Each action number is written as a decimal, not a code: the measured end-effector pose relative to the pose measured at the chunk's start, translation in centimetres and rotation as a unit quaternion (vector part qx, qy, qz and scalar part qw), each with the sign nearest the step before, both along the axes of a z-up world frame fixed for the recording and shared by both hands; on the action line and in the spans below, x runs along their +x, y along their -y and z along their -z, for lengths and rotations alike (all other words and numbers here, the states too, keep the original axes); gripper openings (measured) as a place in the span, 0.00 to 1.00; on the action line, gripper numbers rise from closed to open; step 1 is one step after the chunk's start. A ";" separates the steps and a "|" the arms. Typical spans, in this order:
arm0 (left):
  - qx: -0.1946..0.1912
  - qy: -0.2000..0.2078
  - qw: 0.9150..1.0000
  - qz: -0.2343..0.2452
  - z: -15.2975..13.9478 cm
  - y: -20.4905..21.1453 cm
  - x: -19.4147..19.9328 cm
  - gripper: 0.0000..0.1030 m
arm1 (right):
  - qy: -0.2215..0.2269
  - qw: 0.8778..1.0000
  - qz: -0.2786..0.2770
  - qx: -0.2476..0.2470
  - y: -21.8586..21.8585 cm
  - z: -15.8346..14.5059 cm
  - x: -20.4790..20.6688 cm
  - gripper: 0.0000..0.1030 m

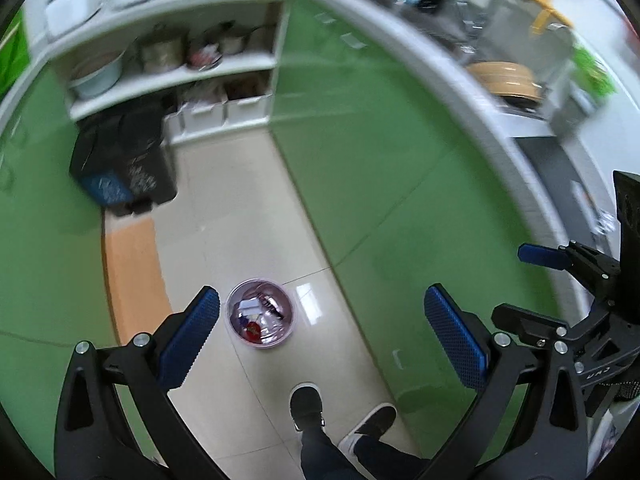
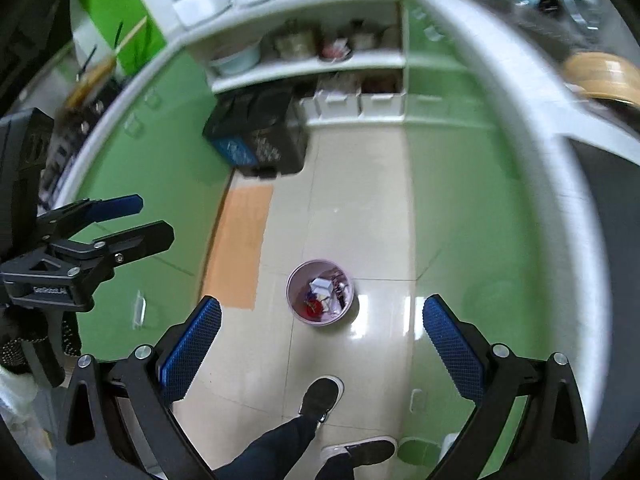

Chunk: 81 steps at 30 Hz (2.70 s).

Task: Collect trash
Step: 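Move both open grippers back to the counter, then grasp the crumpled foil ball with the right gripper while the left gripper grasps the brown nut shell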

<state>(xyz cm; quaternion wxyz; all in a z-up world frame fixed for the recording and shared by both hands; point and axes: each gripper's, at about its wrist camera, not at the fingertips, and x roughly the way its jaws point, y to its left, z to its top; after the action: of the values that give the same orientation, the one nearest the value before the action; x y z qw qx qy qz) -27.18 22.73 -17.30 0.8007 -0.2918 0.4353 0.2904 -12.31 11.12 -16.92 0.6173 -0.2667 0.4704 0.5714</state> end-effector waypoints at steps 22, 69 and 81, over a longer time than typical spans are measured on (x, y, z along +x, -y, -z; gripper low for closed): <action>0.014 0.055 0.954 0.294 -10.1 20.3 22.9 0.97 | 0.054 0.949 0.306 0.053 28.0 -10.6 17.1 0.94; -0.005 0.019 0.947 0.321 -4.9 22.5 44.8 0.97 | 0.044 0.955 0.294 -0.003 26.9 -1.5 40.6 0.43; 0.019 0.003 0.930 0.366 -2.7 23.3 50.4 0.97 | 0.045 0.949 0.310 0.023 28.7 -4.3 41.1 0.43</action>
<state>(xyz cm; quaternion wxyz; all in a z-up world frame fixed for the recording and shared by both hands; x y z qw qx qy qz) 23.24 -0.62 -14.55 0.8580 -0.0981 0.5040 -0.0155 28.74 -17.59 -12.59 0.7908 -0.1186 0.4880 0.3500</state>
